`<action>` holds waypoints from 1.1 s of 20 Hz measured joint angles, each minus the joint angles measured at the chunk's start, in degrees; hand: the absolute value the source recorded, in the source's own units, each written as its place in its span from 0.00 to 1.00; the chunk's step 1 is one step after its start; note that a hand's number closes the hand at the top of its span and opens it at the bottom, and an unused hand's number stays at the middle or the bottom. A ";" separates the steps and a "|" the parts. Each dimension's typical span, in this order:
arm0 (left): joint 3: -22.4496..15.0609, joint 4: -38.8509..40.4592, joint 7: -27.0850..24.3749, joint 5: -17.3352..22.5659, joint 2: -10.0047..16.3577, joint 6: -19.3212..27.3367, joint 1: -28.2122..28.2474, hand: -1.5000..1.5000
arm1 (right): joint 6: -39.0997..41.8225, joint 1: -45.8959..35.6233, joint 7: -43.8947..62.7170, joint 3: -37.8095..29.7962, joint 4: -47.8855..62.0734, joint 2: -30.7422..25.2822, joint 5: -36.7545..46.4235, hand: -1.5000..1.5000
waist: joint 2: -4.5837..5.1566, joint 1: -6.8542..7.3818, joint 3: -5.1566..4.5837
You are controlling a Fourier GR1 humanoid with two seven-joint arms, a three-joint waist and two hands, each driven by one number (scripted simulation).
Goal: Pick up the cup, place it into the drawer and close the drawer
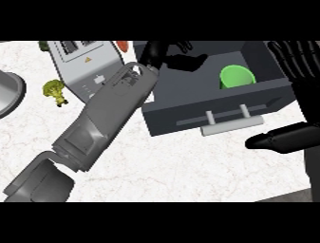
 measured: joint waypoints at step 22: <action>4.44 -4.12 -16.05 16.82 0.00 1.25 2.32 0.00 | 20.69 2.46 6.13 16.89 -0.71 -9.73 5.07 0.00 | -1.42 5.12 -0.11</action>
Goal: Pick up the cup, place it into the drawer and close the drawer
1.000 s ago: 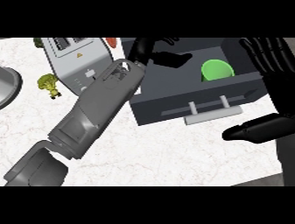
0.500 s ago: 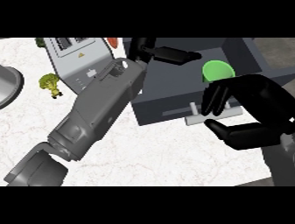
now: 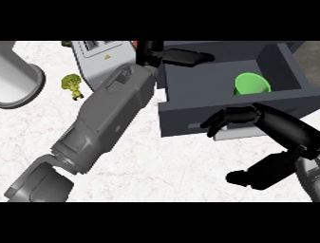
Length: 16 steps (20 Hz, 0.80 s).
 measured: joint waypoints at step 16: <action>1.69 -7.43 -3.37 2.60 2.81 -5.70 10.03 0.00 | -14.84 -5.50 -17.05 9.24 38.03 4.16 31.11 1.00 | -0.68 9.07 0.08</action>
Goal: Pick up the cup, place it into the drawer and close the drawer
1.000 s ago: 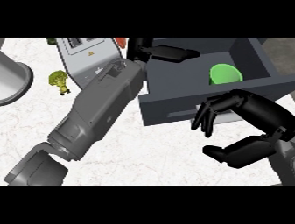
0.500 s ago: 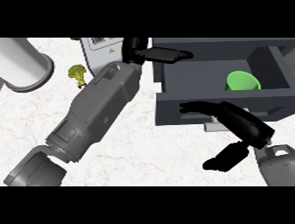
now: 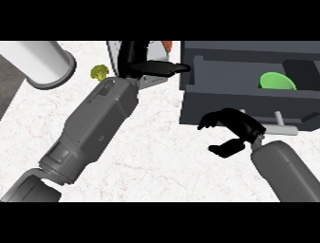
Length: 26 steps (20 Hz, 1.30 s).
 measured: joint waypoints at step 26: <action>-1.11 -13.19 4.74 1.04 8.54 -9.36 12.14 0.00 | -1.66 -19.74 -18.26 -16.53 33.27 -1.96 -7.04 1.00 | 1.17 6.29 0.75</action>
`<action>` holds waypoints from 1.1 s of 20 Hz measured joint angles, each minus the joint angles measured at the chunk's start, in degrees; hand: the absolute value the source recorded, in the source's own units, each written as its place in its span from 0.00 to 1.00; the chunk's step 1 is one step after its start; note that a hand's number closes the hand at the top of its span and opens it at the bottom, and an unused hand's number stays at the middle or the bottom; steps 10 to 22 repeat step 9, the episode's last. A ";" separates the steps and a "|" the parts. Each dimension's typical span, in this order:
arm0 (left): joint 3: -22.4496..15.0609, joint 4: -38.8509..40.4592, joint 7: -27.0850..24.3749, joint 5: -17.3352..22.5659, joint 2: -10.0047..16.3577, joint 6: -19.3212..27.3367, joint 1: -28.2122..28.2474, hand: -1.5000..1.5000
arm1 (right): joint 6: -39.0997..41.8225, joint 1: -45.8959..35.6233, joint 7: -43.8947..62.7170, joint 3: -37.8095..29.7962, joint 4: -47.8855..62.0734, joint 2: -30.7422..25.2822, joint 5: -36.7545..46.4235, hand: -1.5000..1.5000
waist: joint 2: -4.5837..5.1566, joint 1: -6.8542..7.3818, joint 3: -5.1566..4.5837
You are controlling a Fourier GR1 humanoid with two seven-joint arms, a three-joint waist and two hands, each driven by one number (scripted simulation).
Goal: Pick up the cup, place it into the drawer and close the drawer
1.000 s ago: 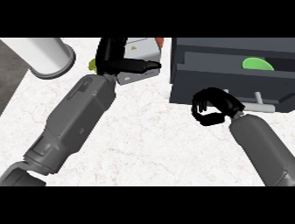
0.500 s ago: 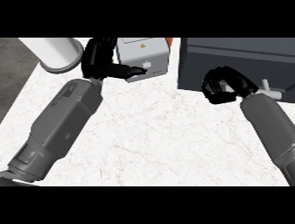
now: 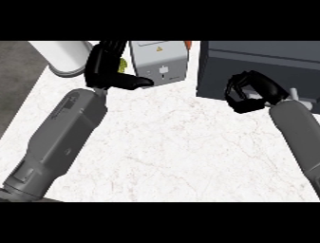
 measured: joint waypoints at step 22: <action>-0.25 -1.49 -0.06 0.44 0.36 -2.07 2.08 0.00 | 6.22 1.47 -0.27 -0.94 -2.13 -2.00 -3.20 1.00 | 0.50 1.33 0.28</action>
